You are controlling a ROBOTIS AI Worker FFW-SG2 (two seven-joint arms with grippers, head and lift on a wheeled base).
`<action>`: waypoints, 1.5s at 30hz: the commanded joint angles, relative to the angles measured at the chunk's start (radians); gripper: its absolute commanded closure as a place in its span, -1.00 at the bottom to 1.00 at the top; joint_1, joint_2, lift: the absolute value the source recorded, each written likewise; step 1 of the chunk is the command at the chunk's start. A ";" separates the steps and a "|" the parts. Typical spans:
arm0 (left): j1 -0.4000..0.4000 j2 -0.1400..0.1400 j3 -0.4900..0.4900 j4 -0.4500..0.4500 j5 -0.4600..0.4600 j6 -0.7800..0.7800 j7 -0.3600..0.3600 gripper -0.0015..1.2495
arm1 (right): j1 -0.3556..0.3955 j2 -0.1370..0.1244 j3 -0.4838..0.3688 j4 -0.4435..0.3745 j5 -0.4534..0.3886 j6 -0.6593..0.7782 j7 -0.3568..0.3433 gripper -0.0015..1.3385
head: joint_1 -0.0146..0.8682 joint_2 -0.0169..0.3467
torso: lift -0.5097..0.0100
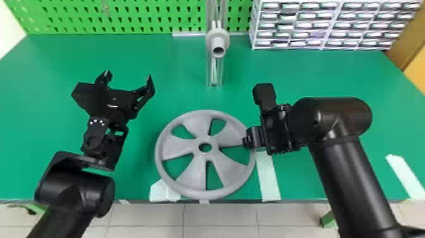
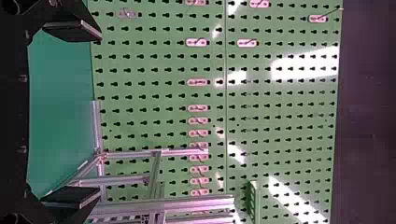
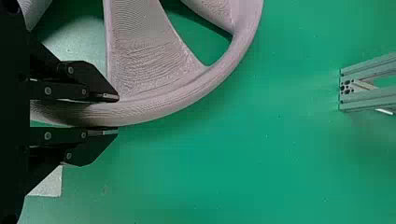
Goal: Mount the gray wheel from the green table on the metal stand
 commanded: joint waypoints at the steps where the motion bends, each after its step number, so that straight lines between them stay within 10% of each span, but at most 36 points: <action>1: 0.003 0.000 -0.008 0.000 0.001 -0.006 0.014 -0.81 | 0.008 0.001 -0.003 -0.019 0.027 -0.002 0.000 0.50 | 1.00 -0.62 | 0.60; 45: 0.224 -0.002 -0.020 -0.245 0.072 0.066 0.173 -0.81 | 0.139 -0.023 -0.013 -0.120 0.085 -0.299 0.001 0.50 | 1.00 -0.62 | 0.60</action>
